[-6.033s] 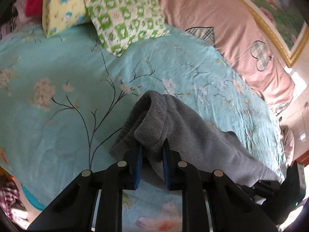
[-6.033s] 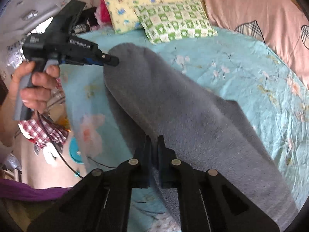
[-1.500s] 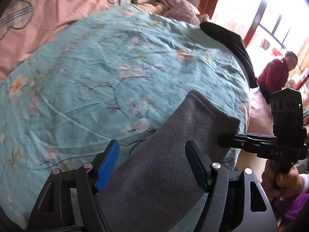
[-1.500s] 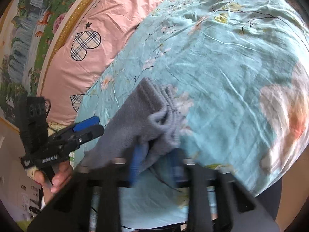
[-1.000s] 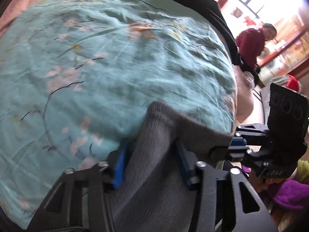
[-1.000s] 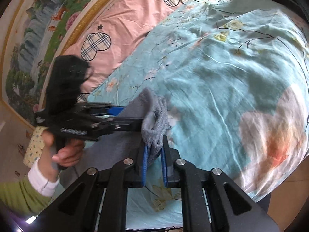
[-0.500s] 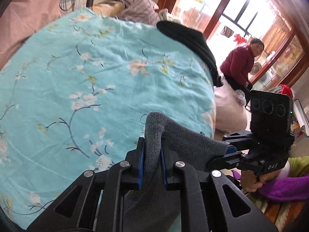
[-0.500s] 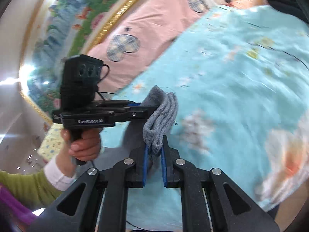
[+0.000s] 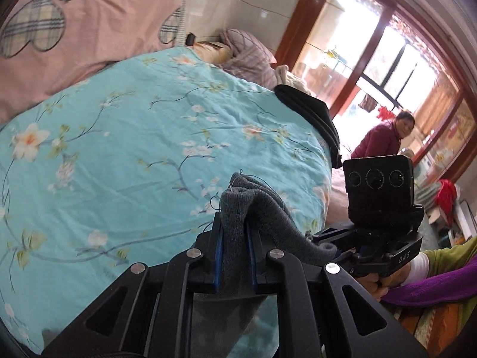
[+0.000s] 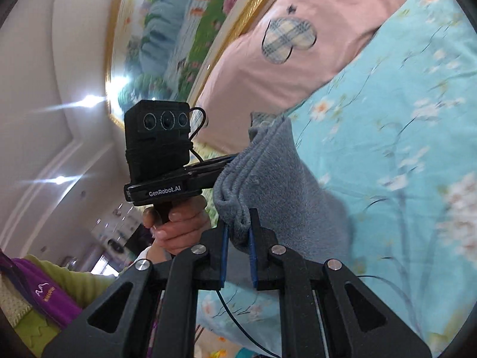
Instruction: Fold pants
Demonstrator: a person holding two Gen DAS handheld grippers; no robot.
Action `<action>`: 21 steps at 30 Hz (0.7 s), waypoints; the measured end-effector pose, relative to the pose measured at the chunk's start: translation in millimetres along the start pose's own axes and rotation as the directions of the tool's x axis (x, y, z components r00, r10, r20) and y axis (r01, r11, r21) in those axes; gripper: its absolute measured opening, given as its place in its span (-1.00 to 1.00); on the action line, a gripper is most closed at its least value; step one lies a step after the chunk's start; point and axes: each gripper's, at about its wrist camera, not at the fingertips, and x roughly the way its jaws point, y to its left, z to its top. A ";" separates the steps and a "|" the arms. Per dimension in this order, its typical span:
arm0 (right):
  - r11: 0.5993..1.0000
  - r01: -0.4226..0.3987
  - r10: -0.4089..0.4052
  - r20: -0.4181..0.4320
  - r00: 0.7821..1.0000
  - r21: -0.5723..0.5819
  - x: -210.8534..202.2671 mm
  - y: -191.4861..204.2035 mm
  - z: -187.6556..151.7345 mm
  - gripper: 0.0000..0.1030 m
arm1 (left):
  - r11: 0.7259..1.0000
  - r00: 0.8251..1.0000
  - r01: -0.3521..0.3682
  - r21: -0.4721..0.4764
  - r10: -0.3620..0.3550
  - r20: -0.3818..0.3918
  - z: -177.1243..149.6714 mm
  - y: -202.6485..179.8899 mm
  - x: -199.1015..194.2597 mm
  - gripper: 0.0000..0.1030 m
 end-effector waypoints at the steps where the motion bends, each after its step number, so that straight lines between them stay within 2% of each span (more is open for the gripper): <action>1: 1.000 -0.011 0.011 -0.025 1.000 0.006 9.4 -1.1 -1.7 -0.75 | 1.000 1.000 -0.003 -0.019 0.003 0.007 -6.6 4.9 -2.7 -0.76; 5: 0.998 -0.044 0.048 -0.092 0.995 0.039 38.5 -8.9 -7.9 -0.75 | 0.996 0.999 -0.023 -0.089 0.025 0.022 -34.6 23.8 -9.5 -0.77; 9: 0.998 -0.043 0.051 -0.166 0.985 0.047 61.9 -15.2 -15.8 -0.75 | 0.986 0.999 -0.038 -0.163 0.043 0.026 -63.8 42.6 -10.6 -0.81; 15: 0.999 -0.010 0.023 -0.262 0.965 0.051 94.2 -22.5 -33.4 -0.75 | 0.965 0.997 -0.063 -0.253 0.072 0.025 -98.9 65.3 -11.0 -0.82; 21: 1.000 0.031 -0.028 -0.330 0.944 0.002 119.0 -19.6 -41.3 -0.75 | 0.941 0.996 -0.059 -0.333 0.078 0.044 -124.9 81.7 -14.6 -0.82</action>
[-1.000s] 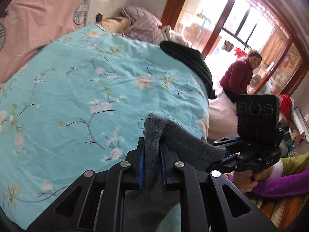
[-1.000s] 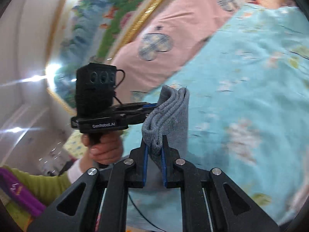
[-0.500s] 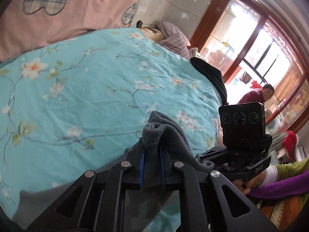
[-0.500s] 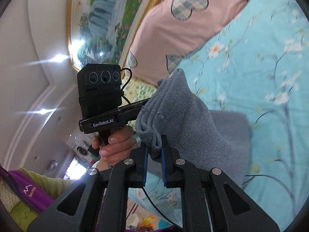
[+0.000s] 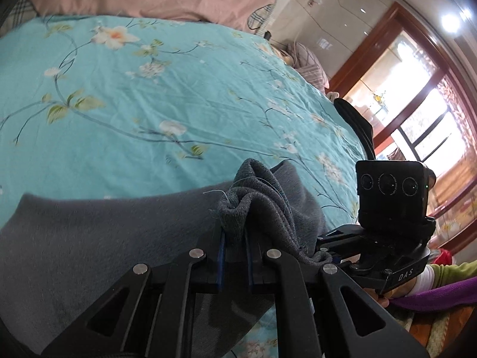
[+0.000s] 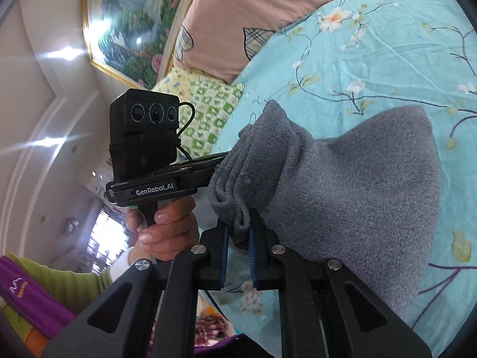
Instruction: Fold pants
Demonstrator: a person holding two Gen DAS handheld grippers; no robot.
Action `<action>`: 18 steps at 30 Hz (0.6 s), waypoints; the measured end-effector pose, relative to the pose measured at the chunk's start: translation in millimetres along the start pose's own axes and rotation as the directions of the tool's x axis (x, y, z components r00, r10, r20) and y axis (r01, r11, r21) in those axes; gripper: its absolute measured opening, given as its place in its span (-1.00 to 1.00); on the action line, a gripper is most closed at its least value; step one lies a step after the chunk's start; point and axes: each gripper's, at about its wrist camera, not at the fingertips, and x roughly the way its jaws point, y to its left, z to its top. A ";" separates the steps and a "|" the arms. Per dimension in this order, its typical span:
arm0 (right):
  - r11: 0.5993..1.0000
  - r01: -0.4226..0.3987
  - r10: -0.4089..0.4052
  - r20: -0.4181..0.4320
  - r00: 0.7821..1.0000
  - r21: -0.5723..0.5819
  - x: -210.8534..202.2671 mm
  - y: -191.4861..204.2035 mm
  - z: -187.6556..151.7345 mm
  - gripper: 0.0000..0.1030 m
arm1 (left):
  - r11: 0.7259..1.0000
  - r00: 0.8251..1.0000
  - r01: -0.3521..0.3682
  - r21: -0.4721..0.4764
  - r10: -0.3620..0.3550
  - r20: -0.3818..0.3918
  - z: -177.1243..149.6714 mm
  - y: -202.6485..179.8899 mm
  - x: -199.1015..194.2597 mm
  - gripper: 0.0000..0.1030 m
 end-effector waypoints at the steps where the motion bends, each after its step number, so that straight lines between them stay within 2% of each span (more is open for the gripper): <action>1: 1.000 0.015 -0.015 -0.011 1.000 -0.007 3.0 0.5 -0.1 -0.75 | 1.000 1.000 -0.004 -0.014 0.004 -0.001 -3.1 3.7 1.3 -0.82; 6: 0.994 0.100 -0.103 -0.064 0.993 -0.047 17.1 2.3 0.1 -0.75 | 0.998 1.000 -0.011 -0.063 0.011 -0.004 -11.7 14.6 5.8 -0.78; 12: 0.986 0.153 -0.158 -0.101 0.982 -0.060 24.2 4.4 0.8 -0.73 | 0.989 1.000 -0.014 -0.150 0.015 0.010 -22.8 29.3 3.9 -0.59; 16: 0.979 0.185 -0.194 -0.128 0.973 -0.082 27.6 10.0 -0.2 -0.72 | 0.982 0.998 -0.051 -0.184 0.059 0.036 -31.7 31.2 -7.8 -0.54; 18: 0.976 0.195 -0.207 -0.135 0.969 -0.094 30.2 12.7 0.2 -0.61 | 0.977 0.995 -0.073 -0.202 0.084 0.047 -35.5 32.7 -14.7 -0.52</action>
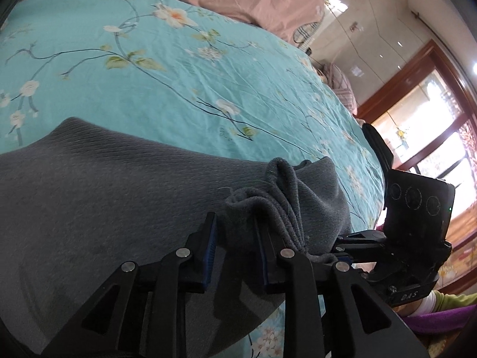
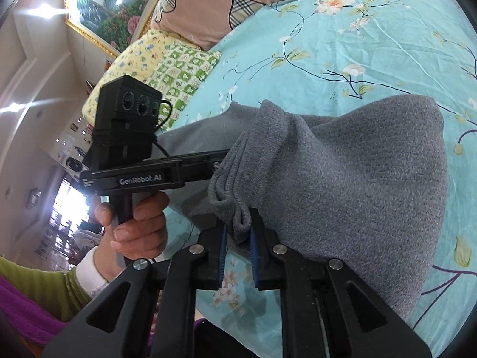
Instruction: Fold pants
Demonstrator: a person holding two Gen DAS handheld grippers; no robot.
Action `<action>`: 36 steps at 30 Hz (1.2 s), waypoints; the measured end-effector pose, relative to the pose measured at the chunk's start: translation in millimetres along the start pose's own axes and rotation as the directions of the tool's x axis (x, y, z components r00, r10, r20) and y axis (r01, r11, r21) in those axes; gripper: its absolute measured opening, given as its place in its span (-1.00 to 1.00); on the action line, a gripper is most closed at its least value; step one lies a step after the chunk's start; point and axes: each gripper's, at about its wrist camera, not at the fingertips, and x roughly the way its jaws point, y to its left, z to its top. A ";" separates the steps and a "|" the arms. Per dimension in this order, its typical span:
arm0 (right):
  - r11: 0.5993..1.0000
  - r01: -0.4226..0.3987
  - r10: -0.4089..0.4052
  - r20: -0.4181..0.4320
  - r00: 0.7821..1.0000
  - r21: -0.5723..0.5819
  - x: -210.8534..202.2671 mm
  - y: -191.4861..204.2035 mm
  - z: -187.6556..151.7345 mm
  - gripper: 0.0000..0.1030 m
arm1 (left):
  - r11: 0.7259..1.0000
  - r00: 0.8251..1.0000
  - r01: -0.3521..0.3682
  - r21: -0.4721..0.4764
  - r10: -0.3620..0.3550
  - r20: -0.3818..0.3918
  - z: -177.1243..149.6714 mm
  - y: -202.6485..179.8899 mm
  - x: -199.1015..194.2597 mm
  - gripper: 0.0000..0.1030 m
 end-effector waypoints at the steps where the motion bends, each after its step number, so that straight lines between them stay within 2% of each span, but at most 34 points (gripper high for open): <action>1: 1.000 0.006 -0.006 -0.004 1.000 -0.012 0.7 2.4 0.0 -0.57 | 1.000 1.000 -0.015 -0.019 0.016 0.012 -2.2 2.6 -5.3 -0.49; 3: 1.000 0.008 -0.008 -0.008 1.000 -0.027 2.1 6.9 0.3 -0.31 | 0.998 0.999 -0.028 -0.050 0.030 0.031 -5.8 8.2 -13.4 -0.44; 6: 0.998 0.012 -0.013 -0.014 1.000 -0.056 5.0 16.2 0.7 -0.04 | 0.993 0.996 -0.049 -0.104 0.057 0.072 -14.5 16.4 -31.7 -0.44; 9: 0.997 0.011 -0.013 -0.023 1.000 -0.082 8.6 25.4 1.0 0.15 | 0.986 0.991 -0.067 -0.153 0.083 0.105 -22.8 24.7 -48.8 -0.42; 19: 0.988 -0.094 0.094 -0.011 0.996 -0.122 5.1 49.1 20.5 0.22 | 0.948 0.966 -0.094 -0.304 0.160 0.202 -60.2 45.6 -109.5 -0.28; 27: 0.974 -0.141 0.134 -0.050 0.990 -0.175 24.6 69.7 36.7 0.23 | 0.909 0.939 -0.126 -0.399 0.239 0.248 -89.1 60.7 -147.2 -0.26; 30: 0.971 -0.160 0.151 -0.066 0.986 -0.178 32.1 74.9 40.6 0.23 | 0.890 0.926 -0.124 -0.439 0.263 0.271 -97.6 68.2 -160.2 -0.05; 36: 0.962 -0.196 0.182 -0.089 0.979 -0.192 44.4 87.7 50.7 0.23 | 0.857 0.904 -0.120 -0.502 0.303 0.303 -120.4 83.7 -185.2 -0.03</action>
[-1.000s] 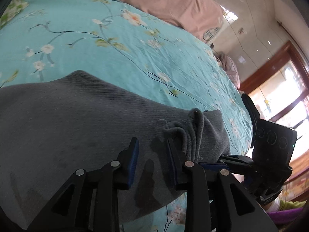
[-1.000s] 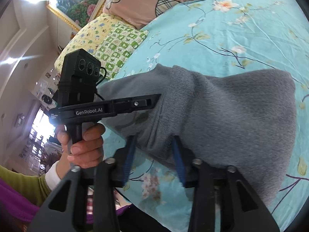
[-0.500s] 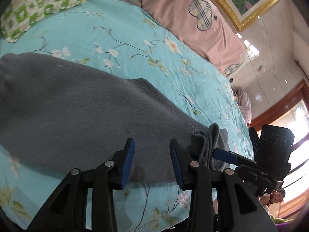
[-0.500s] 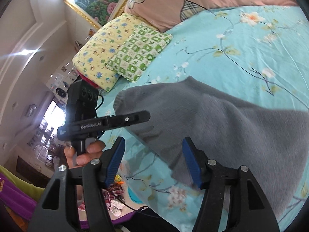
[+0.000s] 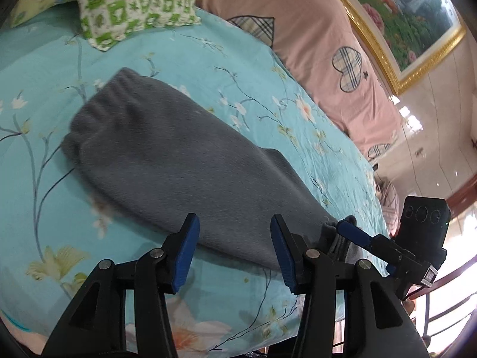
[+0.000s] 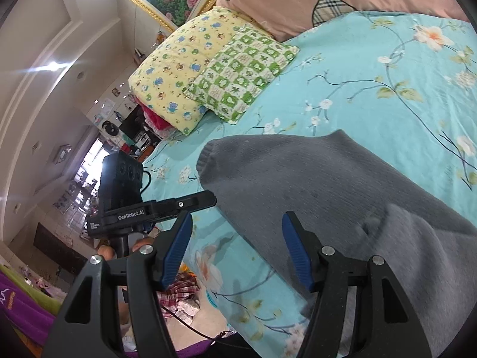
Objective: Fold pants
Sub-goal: 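Open both tools and release the folded pants, then move both open tools to the folded end of the grey pants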
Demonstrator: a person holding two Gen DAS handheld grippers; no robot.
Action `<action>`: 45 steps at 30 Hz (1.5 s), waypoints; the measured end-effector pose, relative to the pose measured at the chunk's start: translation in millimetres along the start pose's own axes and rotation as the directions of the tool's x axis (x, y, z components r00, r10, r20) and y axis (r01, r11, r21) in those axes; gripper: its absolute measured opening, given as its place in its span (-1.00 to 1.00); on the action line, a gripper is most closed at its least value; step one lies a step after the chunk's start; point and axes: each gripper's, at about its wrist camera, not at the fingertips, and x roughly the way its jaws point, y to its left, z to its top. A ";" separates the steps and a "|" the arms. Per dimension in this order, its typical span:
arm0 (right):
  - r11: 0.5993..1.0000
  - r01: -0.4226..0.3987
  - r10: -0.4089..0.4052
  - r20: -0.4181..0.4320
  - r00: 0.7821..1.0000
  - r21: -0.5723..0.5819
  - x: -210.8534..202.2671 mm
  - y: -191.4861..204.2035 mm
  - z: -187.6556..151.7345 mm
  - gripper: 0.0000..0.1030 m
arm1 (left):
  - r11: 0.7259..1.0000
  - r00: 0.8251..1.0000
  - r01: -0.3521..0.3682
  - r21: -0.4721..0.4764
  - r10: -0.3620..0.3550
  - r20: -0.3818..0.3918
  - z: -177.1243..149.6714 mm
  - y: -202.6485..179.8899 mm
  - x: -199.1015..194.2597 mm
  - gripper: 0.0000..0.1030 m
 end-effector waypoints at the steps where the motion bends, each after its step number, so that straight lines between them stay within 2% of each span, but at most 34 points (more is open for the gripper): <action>1: 1.000 0.000 0.000 -0.004 1.000 -0.007 2.0 1.7 2.1 0.23 | 1.000 1.000 -0.003 -0.007 0.003 0.004 -0.6 3.4 -3.1 -0.03; 16: 0.992 0.017 -0.024 -0.053 0.998 -0.123 39.1 19.7 49.1 0.24 | 0.991 0.996 -0.063 -0.121 0.070 0.056 -1.2 41.3 -34.5 -0.02; 19: 0.987 0.015 -0.028 -0.078 0.997 -0.160 53.8 24.9 62.5 0.24 | 0.983 0.992 -0.096 -0.156 0.108 0.067 1.3 49.8 -38.5 0.10; 23: 0.976 0.022 -0.048 -0.118 0.992 -0.217 75.8 31.3 80.2 0.24 | 0.969 0.984 -0.154 -0.194 0.169 0.061 7.4 60.8 -37.2 0.13; 27: 0.966 0.034 -0.075 -0.153 0.985 -0.257 98.7 33.4 95.1 0.24 | 0.957 0.982 -0.166 -0.240 0.183 0.053 11.1 74.9 -33.9 0.14; 33: 0.958 0.008 -0.077 -0.233 0.969 -0.286 139.2 33.3 113.9 0.24 | 0.944 0.979 -0.180 -0.278 0.198 0.041 17.0 86.9 -29.2 0.14; 36: 0.961 -0.023 -0.061 -0.291 0.955 -0.277 162.0 29.3 123.2 0.24 | 0.942 0.979 -0.181 -0.284 0.200 0.039 20.6 90.4 -25.7 0.14; 43: 0.934 -0.075 -0.067 -0.377 0.924 -0.350 196.8 33.2 136.2 0.24 | 0.938 0.976 -0.199 -0.282 0.215 0.024 29.1 93.1 -16.2 0.15; 45: 0.930 -0.089 -0.059 -0.383 0.922 -0.358 203.0 32.4 139.8 0.23 | 0.936 0.975 -0.205 -0.285 0.221 0.023 30.8 94.4 -14.5 0.15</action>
